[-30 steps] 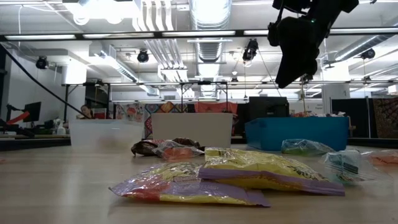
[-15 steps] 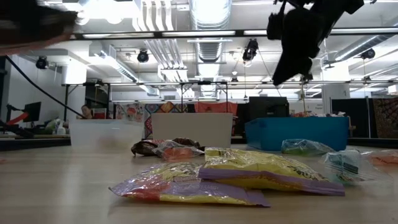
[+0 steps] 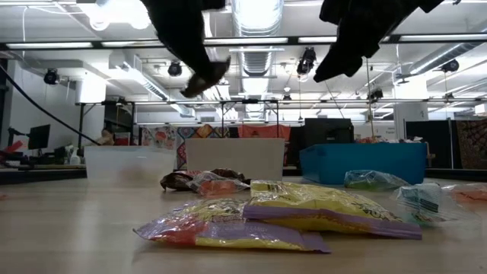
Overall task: Sort candy
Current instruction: Put the brown chocolate into the white bin
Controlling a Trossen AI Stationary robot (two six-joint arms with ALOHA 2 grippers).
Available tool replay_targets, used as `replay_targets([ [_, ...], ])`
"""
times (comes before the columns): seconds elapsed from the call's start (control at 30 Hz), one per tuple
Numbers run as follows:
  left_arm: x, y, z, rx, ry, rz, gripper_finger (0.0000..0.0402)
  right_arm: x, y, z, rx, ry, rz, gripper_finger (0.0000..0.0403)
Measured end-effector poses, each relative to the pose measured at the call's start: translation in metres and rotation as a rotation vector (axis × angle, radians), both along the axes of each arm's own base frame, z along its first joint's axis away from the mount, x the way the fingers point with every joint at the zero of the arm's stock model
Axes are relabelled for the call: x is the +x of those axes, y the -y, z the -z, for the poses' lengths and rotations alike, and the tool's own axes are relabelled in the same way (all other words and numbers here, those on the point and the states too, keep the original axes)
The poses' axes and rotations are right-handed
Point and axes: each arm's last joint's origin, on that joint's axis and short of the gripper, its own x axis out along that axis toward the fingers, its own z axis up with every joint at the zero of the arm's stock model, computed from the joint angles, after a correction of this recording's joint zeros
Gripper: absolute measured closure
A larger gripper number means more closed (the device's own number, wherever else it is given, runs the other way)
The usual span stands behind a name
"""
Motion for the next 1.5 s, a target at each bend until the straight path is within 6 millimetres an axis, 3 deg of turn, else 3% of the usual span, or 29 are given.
replay_targets([
  [0.27,0.004,-0.097,-0.004,0.119,0.011,-0.112,0.0379,0.002,0.002,-0.002,-0.061,0.026,0.029,0.028],
  [0.4,0.003,-0.126,-0.008,0.101,0.066,-0.081,0.0379,0.002,0.002,-0.002,-0.069,0.026,0.044,0.0278],
  [0.57,0.002,-0.149,-0.008,0.109,0.14,-0.052,0.0379,0.002,0.002,-0.002,-0.049,0.028,0.06,0.0282],
  [0.87,0.001,-0.163,0.017,0.129,0.276,-0.023,0.0379,0.002,0.004,-0.004,-0.064,0.047,0.112,0.0282],
  [1.07,-0.001,-0.162,0.036,0.13,0.406,-0.059,0.0379,0.003,0.004,-0.005,-0.054,0.061,0.125,0.0282],
  [1.5,-0.014,-0.156,0.069,0.011,0.469,-0.089,0.0379,0.005,0.004,-0.007,-0.038,0.089,0.137,0.0282],
])
